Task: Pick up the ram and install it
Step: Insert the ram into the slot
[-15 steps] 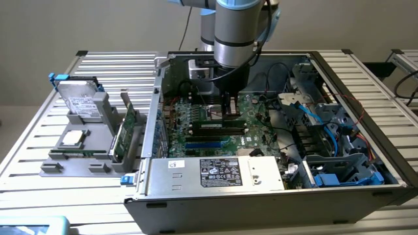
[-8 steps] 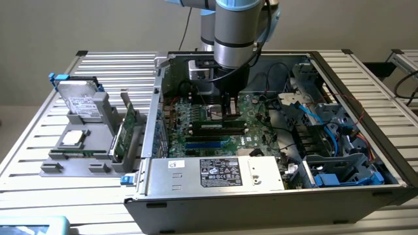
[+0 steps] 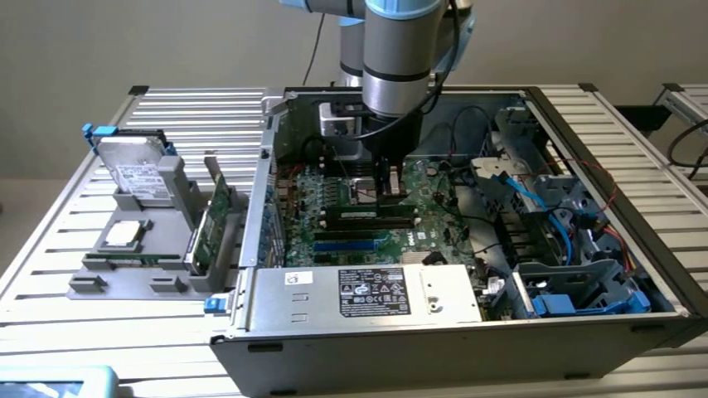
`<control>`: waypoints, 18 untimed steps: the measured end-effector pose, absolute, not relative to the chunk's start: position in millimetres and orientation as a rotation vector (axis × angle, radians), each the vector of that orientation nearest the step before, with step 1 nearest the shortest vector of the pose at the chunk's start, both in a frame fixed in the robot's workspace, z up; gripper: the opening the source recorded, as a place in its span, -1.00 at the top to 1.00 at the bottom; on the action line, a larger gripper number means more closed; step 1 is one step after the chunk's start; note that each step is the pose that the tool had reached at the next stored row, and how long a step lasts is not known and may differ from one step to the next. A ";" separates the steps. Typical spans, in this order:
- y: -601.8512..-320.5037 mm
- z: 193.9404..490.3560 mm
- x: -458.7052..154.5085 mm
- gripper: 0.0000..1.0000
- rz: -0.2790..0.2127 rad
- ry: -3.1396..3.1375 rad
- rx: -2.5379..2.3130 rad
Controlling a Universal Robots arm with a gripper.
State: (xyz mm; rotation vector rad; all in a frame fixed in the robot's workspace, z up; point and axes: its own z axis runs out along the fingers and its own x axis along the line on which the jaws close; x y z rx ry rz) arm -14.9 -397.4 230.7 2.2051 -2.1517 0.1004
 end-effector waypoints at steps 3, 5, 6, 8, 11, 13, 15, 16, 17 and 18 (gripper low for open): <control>-397.4 230.3 -14.9 0.72 0.108 -2.148 2.202; -397.0 230.1 -15.0 0.72 0.111 -2.148 2.202; -397.0 230.1 -15.0 0.72 0.113 -2.148 2.202; -397.0 230.0 -14.9 0.72 0.115 -2.149 2.203; -396.8 229.8 -14.9 0.72 0.117 -2.150 2.204; -396.6 229.6 -14.9 0.72 0.117 -2.150 2.204; -396.2 229.4 -14.9 0.72 0.118 -2.150 2.204; -396.0 229.3 -14.9 0.72 0.118 -2.150 2.204; -395.8 229.1 -14.9 0.72 0.117 -2.150 2.204; -395.7 229.1 -14.9 0.72 0.118 -2.150 2.204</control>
